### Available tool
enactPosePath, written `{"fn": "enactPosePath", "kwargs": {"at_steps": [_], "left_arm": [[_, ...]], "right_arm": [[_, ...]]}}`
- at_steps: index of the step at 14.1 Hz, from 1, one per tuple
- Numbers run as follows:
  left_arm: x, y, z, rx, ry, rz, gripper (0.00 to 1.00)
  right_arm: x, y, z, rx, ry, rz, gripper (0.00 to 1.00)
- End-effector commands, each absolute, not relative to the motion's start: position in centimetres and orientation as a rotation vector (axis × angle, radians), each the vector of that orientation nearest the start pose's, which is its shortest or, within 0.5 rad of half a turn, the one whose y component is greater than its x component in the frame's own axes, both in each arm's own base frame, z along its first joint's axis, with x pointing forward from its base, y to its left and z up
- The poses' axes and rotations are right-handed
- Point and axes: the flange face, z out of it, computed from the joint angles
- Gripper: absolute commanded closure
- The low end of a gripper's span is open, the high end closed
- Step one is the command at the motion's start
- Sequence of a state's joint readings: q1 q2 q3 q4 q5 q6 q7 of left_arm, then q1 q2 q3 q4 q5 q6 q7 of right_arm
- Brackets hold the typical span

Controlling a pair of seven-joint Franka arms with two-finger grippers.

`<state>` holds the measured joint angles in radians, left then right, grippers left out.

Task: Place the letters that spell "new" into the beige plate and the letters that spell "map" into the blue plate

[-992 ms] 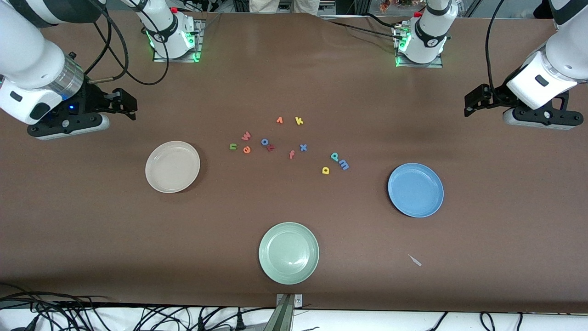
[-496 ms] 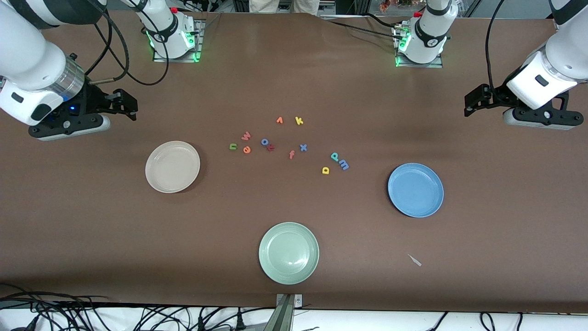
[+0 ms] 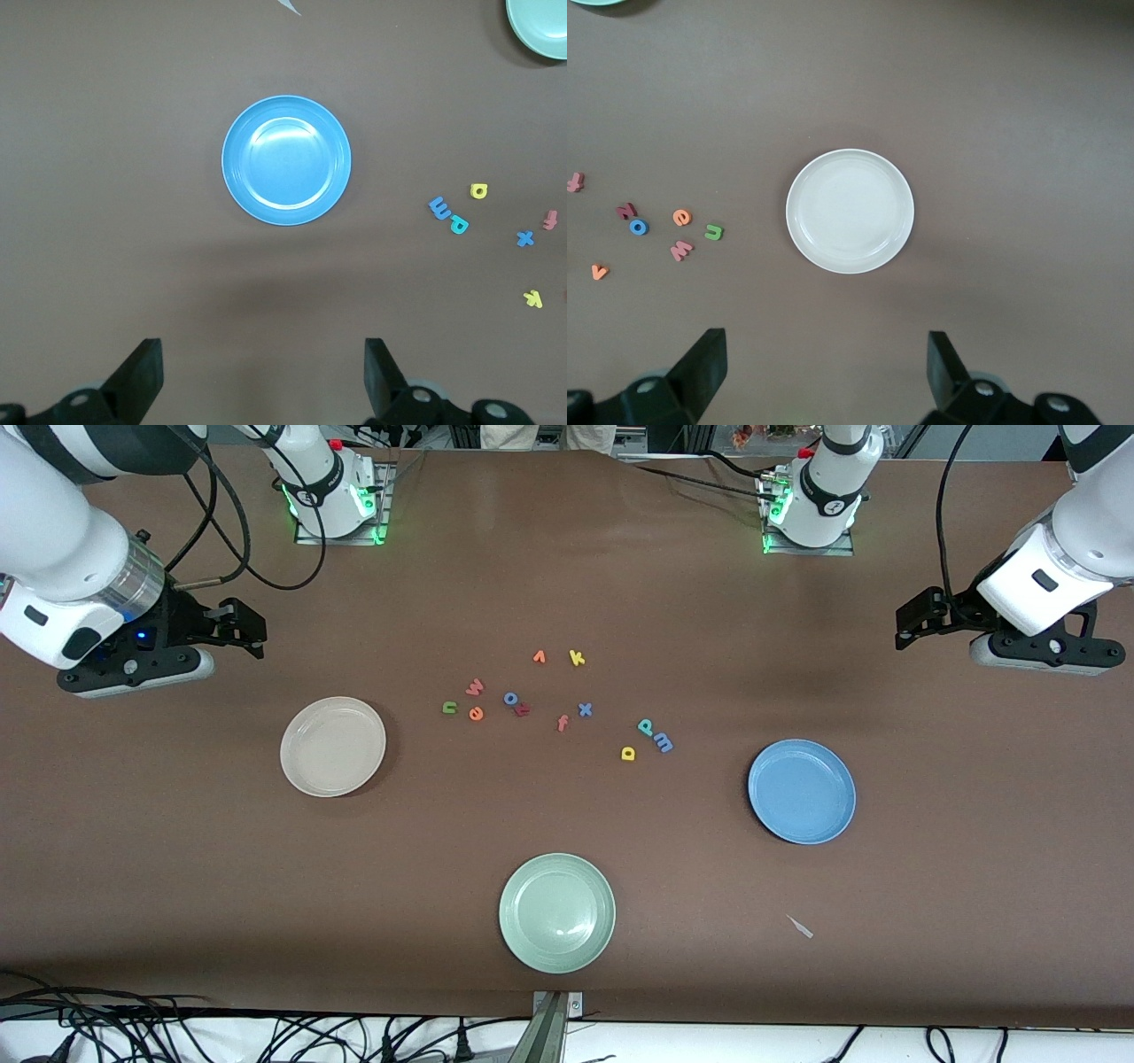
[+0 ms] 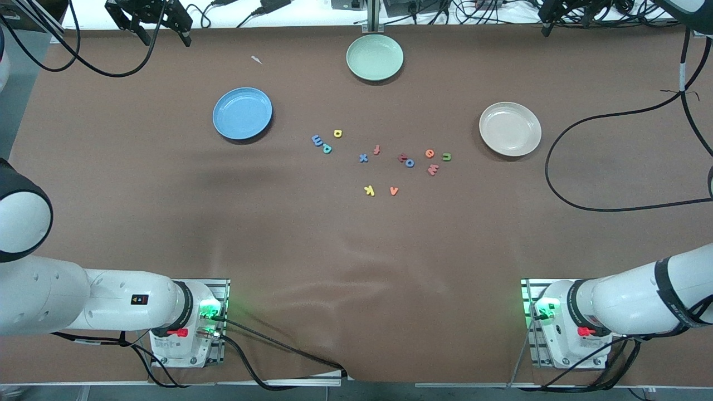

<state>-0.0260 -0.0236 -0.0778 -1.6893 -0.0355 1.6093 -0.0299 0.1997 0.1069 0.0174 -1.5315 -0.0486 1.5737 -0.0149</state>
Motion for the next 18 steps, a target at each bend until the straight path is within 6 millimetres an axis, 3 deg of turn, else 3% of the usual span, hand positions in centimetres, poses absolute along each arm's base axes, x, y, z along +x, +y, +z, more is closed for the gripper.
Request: {"fn": "enactPosePath", "kwargs": {"at_steps": [1,18], "left_arm": [[54.25,-5.97,59.13,-3.130,0.149,0.089,0.00],[54.18,-6.05,59.26,-3.129,0.151,0.089,0.00]], "right_arm": [[57.13,12.21,58.54,-3.172,-0.394,0.077,0.00],[57.23,11.88,57.71,-3.156,-0.392,0.097,0.00]]}}
